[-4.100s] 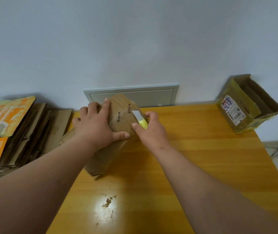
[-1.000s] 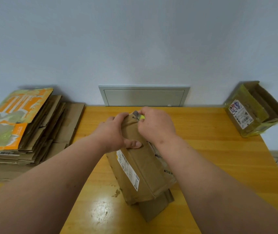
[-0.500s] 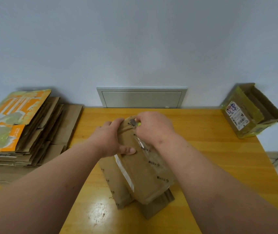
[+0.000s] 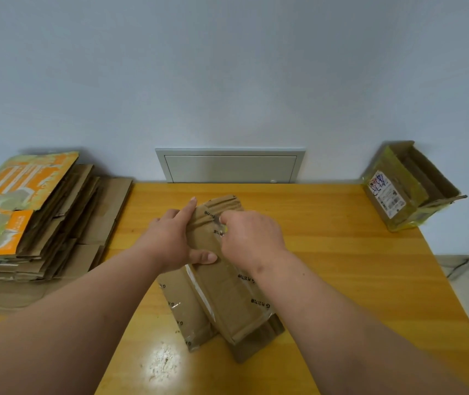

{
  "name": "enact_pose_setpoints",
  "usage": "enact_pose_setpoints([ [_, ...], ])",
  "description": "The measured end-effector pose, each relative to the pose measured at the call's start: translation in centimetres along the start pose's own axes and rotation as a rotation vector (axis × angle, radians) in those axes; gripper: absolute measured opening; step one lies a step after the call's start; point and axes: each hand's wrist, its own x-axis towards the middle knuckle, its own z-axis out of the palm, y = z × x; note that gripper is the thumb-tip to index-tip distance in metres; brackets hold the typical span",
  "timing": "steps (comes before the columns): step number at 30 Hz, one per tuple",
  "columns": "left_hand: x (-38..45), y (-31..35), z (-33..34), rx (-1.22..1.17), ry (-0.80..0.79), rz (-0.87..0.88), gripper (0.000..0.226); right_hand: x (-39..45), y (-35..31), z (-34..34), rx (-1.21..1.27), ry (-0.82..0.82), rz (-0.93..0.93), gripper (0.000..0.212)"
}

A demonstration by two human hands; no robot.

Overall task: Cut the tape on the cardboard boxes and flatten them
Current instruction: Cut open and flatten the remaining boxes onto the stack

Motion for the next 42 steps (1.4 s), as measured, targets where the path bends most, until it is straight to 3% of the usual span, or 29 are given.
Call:
enact_pose_setpoints([
  [15,-0.3,-0.6,0.8,0.012,0.038,-0.003,0.138,-3.9,0.3,1.1,-0.043,-0.001,-0.002,0.03],
  [23,-0.1,-1.5,1.3,0.072,0.064,0.039,0.139,-6.2,-0.7,2.3,-0.119,0.021,0.087,0.031],
  [26,0.1,-1.7,1.4,0.068,0.076,0.047,0.138,-7.7,-0.4,3.2,-0.185,-0.042,0.116,0.027],
  [36,0.4,-1.7,1.4,0.057,0.074,0.096,0.139,-9.9,0.6,3.5,-0.138,-0.051,0.228,0.035],
  [42,-0.1,-1.2,1.5,0.157,0.14,0.123,0.124,-11.5,0.8,3.6,-0.106,-0.043,0.293,0.04],
])
